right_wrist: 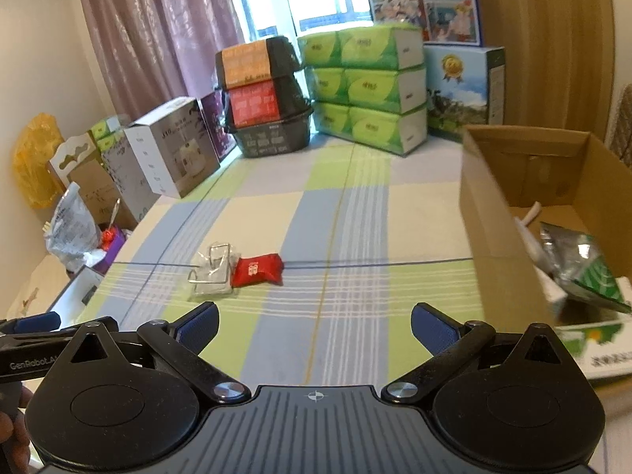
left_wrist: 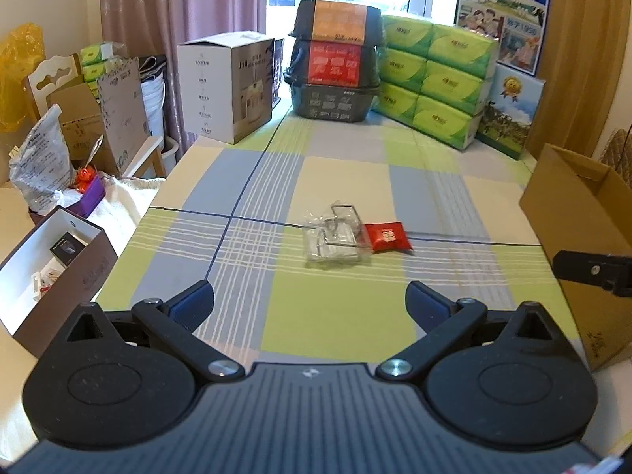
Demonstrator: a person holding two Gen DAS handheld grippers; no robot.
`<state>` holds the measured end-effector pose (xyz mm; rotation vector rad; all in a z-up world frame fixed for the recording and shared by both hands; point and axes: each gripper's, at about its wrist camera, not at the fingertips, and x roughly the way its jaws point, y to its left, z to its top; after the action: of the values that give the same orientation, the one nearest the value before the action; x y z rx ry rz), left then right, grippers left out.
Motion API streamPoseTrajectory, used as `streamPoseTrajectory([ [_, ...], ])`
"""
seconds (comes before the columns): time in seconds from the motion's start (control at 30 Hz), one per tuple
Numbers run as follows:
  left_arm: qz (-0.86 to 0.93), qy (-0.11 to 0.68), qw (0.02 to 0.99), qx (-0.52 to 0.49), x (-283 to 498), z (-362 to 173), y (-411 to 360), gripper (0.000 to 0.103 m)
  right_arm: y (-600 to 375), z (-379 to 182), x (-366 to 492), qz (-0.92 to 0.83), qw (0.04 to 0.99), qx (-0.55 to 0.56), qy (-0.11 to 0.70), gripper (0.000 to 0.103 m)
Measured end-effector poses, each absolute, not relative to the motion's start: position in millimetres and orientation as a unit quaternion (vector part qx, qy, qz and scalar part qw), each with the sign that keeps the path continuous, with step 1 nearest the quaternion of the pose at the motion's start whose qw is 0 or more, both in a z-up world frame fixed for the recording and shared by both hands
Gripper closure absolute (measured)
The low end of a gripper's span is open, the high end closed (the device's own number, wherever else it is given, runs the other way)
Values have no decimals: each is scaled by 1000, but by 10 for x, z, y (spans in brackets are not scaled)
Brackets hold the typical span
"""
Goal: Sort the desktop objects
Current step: 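Move both open tools back over the wire rack and red packet, then lower the left tool onto the wrapped wire rack while the right approaches the red packet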
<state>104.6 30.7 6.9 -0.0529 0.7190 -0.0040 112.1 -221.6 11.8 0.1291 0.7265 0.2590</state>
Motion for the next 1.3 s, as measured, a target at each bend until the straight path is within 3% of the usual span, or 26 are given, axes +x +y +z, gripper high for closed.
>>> streamPoseTrajectory([
  [0.57, -23, 363, 931, -2, 1939, -476, 213, 2, -1877, -630, 2184, 125, 920, 28, 369, 3],
  [0.7, -32, 365, 930, 0, 2082, -530, 170, 2, -1937, -753, 2339, 110, 918, 26, 379, 14],
  [1.17, -53, 374, 926, -1, 2380, -783, 76, 11, -1997, -889, 2509, 107, 911, 42, 396, 17],
  [1.3, -51, 387, 921, 12, 2447, -871, 18, 21, -1968, -901, 2502, 115, 909, 39, 398, 17],
])
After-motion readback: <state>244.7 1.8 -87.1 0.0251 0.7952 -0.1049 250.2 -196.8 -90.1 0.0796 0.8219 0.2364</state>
